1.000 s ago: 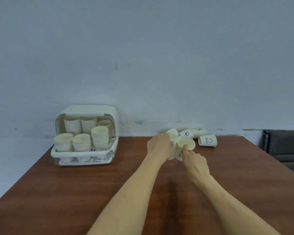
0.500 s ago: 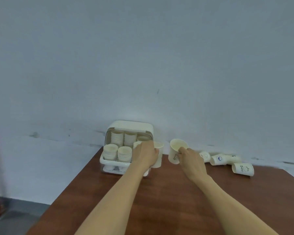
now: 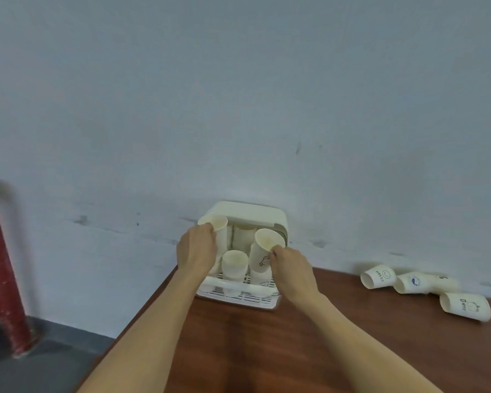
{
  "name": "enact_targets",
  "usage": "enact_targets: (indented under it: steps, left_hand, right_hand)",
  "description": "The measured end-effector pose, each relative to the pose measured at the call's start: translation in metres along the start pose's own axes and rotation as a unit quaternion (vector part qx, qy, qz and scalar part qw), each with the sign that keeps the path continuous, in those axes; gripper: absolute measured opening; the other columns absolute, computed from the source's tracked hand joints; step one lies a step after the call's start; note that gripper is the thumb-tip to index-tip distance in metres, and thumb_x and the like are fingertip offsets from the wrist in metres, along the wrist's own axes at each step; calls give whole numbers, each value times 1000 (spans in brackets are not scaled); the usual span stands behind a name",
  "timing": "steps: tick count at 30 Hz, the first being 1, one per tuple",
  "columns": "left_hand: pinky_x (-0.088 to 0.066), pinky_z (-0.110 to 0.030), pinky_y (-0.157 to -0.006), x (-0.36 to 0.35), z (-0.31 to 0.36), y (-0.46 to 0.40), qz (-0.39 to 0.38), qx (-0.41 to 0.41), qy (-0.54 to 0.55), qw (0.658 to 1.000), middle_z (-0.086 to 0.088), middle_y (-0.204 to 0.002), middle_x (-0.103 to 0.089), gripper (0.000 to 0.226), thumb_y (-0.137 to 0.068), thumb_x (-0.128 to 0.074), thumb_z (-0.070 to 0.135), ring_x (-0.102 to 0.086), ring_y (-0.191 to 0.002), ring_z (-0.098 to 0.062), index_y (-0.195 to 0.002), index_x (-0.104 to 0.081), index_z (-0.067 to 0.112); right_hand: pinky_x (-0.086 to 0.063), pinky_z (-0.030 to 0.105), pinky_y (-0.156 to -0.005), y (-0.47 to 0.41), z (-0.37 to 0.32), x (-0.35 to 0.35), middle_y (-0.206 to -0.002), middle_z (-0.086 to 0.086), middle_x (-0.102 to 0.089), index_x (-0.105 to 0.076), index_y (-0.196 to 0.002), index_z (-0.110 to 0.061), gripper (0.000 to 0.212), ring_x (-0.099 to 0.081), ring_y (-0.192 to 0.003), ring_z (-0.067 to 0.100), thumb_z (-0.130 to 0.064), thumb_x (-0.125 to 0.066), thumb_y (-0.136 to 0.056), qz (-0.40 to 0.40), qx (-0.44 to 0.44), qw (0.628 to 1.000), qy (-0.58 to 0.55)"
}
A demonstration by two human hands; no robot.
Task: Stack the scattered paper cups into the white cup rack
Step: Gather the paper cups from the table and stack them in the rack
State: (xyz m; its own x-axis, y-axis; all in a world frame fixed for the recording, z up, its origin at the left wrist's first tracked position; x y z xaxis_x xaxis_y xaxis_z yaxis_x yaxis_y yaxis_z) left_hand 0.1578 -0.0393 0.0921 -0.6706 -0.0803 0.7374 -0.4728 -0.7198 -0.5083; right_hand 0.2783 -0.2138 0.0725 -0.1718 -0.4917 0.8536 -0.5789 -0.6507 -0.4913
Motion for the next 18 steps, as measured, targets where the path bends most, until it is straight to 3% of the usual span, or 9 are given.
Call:
enact_targets:
  steps: [3, 9, 14, 18]
  left_hand:
    - [-39, -32, -62, -8, -11, -12, 11, -6, 17, 1000, -10, -96, -67, 25, -98, -45, 21, -54, -77, -26, -97, -68, 12]
    - [-44, -31, -66, -36, -24, -22, -17, -9, 14, 1000, -11, -100, -68, 26, -98, -48, 23, -61, -88, -30, -102, -72, 14]
    - [-41, -29, -63, -57, -37, -25, -53, 1, 2, 999, -7, -95, -67, 24, -97, -50, 27, -57, -79, -25, -97, -71, 17]
    - [-43, -29, -64, -66, -47, -28, -74, 6, -27, 997, -7, -95, -67, 23, -96, -51, 28, -59, -80, -26, -92, -71, 17]
  right_hand:
    - [-41, 39, -62, -10, -15, -13, -93, 9, -61, -56, -95, -11, 18, -56, -82, 34, -18, -39, -98, -3, 20, 1000, 5]
    - [-46, 41, -64, -35, -32, -29, -90, 7, -62, -56, -96, -11, 20, -57, -80, 35, -18, -37, -98, 0, 28, 1000, -3]
    - [-36, 35, -57, -47, -44, -44, -94, 6, -62, -54, -98, -12, 11, -59, -77, 31, -12, -43, -95, -14, 41, 999, 32]
    - [-30, 34, -57, -51, -48, -50, -97, 8, -62, -53, -102, -10, 15, -53, -72, 29, -8, -39, -96, -28, 36, 997, 58]
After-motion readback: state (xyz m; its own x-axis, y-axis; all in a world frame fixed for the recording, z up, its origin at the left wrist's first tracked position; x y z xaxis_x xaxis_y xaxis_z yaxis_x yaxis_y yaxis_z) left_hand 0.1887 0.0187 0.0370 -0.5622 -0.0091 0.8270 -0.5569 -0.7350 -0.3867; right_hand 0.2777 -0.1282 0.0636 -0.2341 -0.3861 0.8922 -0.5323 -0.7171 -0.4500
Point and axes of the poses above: each hand's wrist, its own y-axis away from the middle knuckle, its own x-axis out of the back of the hand, z = x × y, the point moved 7 cm from there along -y, towards the middle knuckle
